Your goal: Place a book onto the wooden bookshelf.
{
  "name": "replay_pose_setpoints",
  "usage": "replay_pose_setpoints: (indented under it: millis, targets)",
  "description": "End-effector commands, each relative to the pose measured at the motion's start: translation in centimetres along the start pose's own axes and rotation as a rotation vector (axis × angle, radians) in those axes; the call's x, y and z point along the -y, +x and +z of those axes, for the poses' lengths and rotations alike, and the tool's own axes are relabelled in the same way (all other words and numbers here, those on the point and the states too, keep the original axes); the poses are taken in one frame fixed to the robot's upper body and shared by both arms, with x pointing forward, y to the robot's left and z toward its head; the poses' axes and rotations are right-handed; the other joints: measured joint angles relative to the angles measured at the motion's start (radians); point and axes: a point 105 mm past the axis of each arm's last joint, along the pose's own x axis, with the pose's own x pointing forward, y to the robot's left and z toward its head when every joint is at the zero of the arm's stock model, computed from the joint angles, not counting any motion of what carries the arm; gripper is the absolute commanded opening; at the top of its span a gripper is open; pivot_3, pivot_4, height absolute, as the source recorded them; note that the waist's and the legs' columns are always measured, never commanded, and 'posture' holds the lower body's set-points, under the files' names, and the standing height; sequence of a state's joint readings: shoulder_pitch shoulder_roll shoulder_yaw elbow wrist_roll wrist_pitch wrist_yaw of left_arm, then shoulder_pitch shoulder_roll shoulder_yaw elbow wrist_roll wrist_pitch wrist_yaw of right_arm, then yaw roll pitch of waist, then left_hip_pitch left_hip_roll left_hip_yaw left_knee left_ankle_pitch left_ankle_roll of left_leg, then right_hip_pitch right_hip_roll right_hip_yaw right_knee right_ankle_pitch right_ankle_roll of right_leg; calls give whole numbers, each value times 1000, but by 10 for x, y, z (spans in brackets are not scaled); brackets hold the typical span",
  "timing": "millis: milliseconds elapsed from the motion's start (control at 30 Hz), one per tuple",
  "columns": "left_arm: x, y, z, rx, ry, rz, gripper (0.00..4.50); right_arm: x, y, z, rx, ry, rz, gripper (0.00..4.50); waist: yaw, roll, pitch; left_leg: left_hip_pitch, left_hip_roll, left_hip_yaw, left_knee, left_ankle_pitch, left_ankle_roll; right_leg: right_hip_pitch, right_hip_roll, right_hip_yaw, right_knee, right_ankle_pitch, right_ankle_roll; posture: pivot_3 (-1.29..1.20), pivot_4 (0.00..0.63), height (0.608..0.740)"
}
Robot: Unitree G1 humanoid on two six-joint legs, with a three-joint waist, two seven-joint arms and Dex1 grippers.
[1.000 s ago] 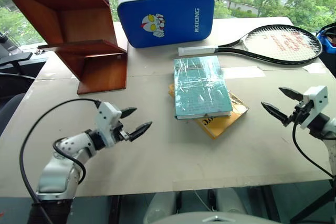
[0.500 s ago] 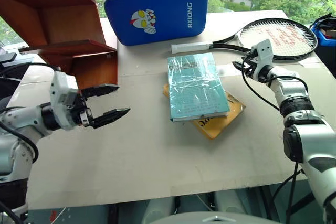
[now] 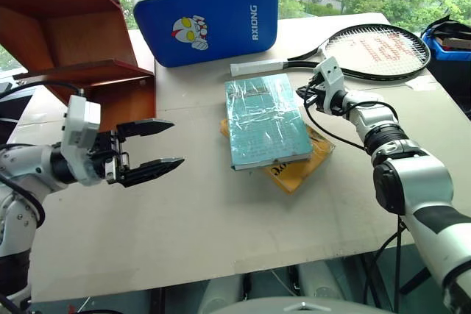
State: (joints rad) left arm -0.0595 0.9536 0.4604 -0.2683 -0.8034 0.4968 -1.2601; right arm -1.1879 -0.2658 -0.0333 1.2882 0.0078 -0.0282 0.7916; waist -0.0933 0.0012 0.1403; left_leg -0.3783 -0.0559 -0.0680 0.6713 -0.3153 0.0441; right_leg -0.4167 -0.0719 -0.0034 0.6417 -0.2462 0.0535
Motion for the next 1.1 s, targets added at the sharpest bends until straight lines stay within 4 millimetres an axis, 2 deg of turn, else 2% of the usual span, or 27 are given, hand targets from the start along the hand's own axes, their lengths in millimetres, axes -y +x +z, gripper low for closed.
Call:
replay_pose_setpoints:
  millis: [33,367,500,600,700,733,800,867,933,1067,1100]
  targets:
    - [3,-2,10,-4,48,6,4500,-12,2,20,55,-36,101,68,-1,0,0,0,0,0,0,0,0,0,0,0,0,0,0,0,150,740]
    - [2,-3,3,-14,31,20,4500,-31,-4,8,17,-11,290,68,-3,0,0,0,0,-1,0,0,0,0,0,0,0,0,0,0,150,740]
    - [0,-1,2,-13,29,12,4500,-33,-7,4,4,-3,312,68,-3,0,0,0,0,-2,1,0,0,0,0,-1,0,0,0,0,150,740]
    - [1,0,1,-9,19,5,4500,-23,-13,7,23,-13,261,68,-2,0,0,0,0,-2,1,0,0,0,0,-1,0,0,0,0,150,740]
    - [11,4,-6,2,-38,-12,4500,-5,-29,15,76,-53,200,68,-1,0,0,0,-1,-2,1,0,0,0,-1,-1,1,0,0,0,150,740]
    - [13,6,-10,5,-70,-3,4500,2,-40,19,102,-70,193,68,0,0,0,0,-1,-2,1,0,0,0,-1,-1,1,0,0,0,150,740]
    - [15,9,-20,19,-143,44,4500,12,-68,27,162,-81,207,573,6,0,0,-1,-2,-3,1,0,0,0,-1,-1,0,0,0,0,150,740]
    - [11,15,-29,41,-222,117,4500,14,-95,28,172,-92,237,1280,23,0,0,-1,-2,-5,2,0,0,0,-2,-2,0,0,0,0,150,740]
    - [10,21,-39,13,-304,144,4500,6,-121,29,170,-116,277,2147,33,0,0,-2,-2,-6,3,0,0,0,-2,-2,0,0,0,0,150,740]
    - [-4,30,-52,33,-450,226,4500,-23,-172,29,185,-87,359,3747,55,0,0,-2,-2,-7,4,0,0,1,-1,-2,1,0,0,0,150,740]
    - [-6,32,-54,38,-479,236,4500,-31,-180,29,182,-80,368,4357,57,1,0,-2,-2,-7,5,0,0,1,-1,-1,2,0,0,0,150,740]
